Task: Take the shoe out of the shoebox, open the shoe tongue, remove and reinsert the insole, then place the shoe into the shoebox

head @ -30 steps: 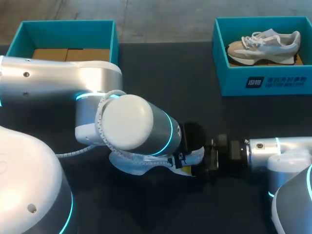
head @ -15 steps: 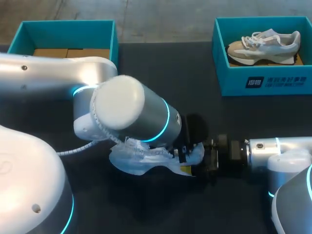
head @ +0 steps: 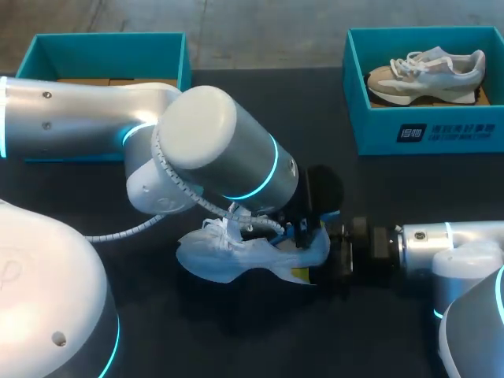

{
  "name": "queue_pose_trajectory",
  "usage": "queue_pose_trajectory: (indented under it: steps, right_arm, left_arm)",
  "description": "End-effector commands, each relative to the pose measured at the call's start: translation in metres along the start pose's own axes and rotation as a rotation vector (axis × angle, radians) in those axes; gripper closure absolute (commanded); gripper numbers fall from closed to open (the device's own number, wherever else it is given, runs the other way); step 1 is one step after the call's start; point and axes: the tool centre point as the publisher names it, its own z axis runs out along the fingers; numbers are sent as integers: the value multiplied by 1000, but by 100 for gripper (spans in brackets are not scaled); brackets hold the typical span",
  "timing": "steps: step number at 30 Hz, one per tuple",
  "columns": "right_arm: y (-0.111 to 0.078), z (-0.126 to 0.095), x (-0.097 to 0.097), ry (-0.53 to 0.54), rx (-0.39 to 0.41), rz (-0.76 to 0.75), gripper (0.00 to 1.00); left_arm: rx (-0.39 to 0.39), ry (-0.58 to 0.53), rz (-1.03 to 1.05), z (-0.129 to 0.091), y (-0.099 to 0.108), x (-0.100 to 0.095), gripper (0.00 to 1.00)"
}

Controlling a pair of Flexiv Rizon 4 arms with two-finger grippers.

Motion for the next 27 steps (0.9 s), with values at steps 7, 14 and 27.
queue_pose_trajectory:
  steps: [7, 14, 27]
  right_arm:
    - [0, 1, 1, -3, 3, 0, 100]
    - [0, 1, 1, -3, 3, 0, 100]
    - [0, 1, 1, -3, 3, 0, 100]
  left_arm:
    - [6, -31, 16, -2, -4, 7, 42]
    - [9, -63, 8, -6, 14, 11, 24]
    - [27, -151, -26, -5, 30, 2, 40]
